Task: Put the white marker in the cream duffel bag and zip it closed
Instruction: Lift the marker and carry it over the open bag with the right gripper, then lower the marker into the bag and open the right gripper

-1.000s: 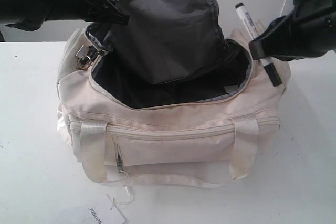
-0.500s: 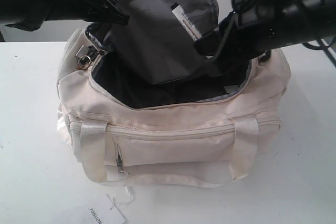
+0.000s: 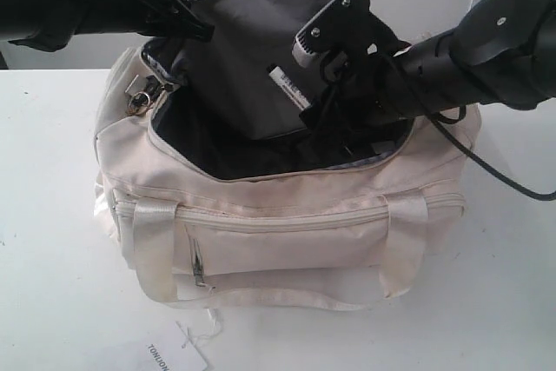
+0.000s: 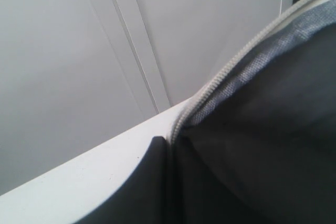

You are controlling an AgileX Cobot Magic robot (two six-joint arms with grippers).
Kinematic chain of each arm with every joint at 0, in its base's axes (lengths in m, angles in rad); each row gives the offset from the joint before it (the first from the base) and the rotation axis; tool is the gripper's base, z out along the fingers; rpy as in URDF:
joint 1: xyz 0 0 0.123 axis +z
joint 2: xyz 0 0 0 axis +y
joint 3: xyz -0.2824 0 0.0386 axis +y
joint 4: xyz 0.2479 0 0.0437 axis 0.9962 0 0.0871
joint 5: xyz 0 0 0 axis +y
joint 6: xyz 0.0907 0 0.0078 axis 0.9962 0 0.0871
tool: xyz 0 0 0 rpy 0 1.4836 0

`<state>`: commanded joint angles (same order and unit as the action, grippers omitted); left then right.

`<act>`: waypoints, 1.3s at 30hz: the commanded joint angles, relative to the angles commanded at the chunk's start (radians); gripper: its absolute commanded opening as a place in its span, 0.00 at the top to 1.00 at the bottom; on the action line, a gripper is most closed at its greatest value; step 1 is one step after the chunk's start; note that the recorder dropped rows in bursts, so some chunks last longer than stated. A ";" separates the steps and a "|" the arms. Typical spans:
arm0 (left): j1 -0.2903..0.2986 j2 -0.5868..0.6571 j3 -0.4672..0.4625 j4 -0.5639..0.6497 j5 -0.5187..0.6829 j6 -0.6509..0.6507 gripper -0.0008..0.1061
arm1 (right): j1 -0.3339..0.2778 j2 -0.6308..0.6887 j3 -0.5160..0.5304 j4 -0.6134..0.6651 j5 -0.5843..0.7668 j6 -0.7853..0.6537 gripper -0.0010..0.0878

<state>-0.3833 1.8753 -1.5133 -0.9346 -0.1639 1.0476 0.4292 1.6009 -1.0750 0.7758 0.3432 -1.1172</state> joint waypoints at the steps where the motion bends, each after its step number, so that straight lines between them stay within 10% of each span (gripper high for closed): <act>1: 0.000 0.000 0.000 0.000 0.000 0.000 0.99 | 0.000 0.000 0.000 -0.002 0.000 0.002 0.82; 6: 0.000 0.000 0.000 0.000 0.000 0.000 0.99 | 0.000 0.000 0.000 -0.002 0.011 0.007 0.58; 19: 0.000 0.000 0.000 0.000 0.000 0.000 0.99 | 0.000 -0.072 0.000 -0.002 0.026 0.112 0.56; 27: 0.000 0.000 0.000 0.000 0.000 0.000 0.99 | 0.000 -0.209 0.000 -0.006 0.187 0.112 0.99; 39: 0.000 0.000 0.000 0.000 0.000 0.000 0.99 | -0.002 -0.322 0.000 -0.206 0.360 0.380 0.99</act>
<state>-0.3833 1.8753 -1.5133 -0.9346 -0.1639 1.0476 0.4271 1.2789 -1.0750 0.5697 0.7030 -0.7368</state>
